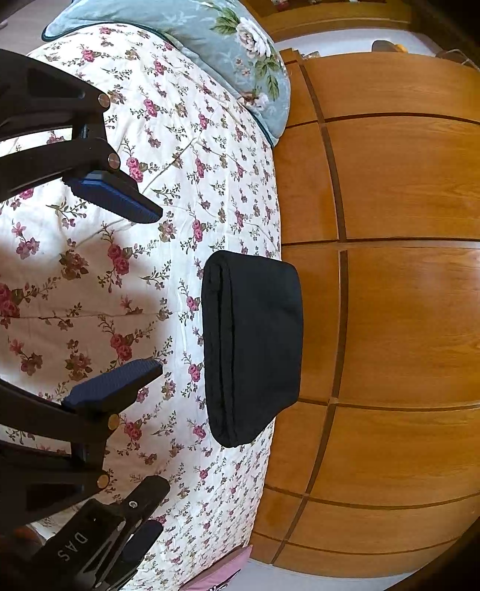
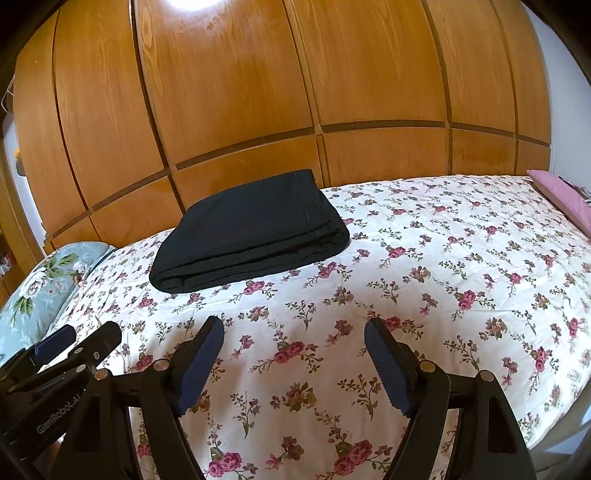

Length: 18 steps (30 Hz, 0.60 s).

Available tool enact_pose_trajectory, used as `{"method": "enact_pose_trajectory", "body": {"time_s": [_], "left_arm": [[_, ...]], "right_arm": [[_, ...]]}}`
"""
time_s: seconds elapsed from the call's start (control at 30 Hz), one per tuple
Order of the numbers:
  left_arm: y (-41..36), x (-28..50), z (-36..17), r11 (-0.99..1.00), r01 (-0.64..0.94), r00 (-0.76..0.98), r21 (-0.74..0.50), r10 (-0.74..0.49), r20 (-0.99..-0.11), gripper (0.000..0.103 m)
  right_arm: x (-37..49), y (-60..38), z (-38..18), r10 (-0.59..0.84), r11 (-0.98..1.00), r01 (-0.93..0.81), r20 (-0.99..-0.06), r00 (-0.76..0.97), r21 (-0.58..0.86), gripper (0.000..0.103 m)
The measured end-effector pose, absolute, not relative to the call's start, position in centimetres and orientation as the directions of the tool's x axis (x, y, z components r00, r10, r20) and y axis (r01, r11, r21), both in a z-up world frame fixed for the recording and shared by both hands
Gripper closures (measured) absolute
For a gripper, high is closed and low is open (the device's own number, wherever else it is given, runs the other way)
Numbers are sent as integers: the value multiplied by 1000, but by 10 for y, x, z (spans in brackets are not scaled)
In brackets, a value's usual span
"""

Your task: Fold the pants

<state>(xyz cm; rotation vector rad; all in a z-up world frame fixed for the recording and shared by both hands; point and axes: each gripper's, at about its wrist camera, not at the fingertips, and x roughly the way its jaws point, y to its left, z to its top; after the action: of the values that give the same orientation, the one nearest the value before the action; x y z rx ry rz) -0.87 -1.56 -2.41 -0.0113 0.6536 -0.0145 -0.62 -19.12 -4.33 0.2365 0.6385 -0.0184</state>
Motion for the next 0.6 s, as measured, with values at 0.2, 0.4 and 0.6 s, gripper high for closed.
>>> {"method": "enact_pose_trajectory", "body": {"time_s": [0.2, 0.4, 0.6], "left_arm": [[-16, -7, -26, 1000, 8, 789, -14, -15, -615, 26], [-16, -5, -29, 1000, 9, 781, -16, -18, -624, 26], [-17, -3, -32, 1000, 14, 773, -13, -20, -634, 26]], "right_arm": [[-6, -192, -45, 57, 972, 92, -598, 799, 216, 24], [-4, -193, -48, 58, 971, 96, -605, 794, 219, 24], [-3, -195, -51, 58, 971, 97, -611, 789, 218, 24]]}}
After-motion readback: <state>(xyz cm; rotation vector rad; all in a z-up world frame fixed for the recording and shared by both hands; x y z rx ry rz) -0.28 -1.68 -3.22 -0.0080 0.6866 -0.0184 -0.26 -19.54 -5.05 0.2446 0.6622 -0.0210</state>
